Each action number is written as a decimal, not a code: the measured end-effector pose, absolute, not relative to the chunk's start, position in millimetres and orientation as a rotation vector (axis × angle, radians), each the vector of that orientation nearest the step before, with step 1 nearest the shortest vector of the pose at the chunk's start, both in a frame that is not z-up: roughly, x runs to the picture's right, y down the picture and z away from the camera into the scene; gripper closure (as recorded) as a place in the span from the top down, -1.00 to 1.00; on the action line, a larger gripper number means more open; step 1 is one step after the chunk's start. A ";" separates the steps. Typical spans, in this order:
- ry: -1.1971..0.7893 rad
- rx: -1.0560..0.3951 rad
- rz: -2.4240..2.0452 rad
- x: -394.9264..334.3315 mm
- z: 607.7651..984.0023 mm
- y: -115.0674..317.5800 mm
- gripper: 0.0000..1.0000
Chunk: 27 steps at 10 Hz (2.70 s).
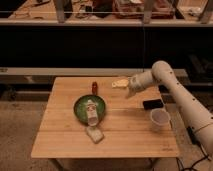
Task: Push the ceramic bowl across the table
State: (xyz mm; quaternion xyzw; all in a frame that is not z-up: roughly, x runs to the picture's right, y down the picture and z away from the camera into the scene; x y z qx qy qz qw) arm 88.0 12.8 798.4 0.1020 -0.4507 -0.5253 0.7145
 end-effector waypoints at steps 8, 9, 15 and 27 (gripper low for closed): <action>-0.998 0.226 -1.164 88.0 798.4 12.8 0.60; -0.998 0.226 -1.164 88.0 798.4 12.8 0.60; -0.998 0.226 -1.164 88.0 798.4 12.8 0.60; -0.802 -0.001 -1.410 109.5 850.0 46.8 -0.33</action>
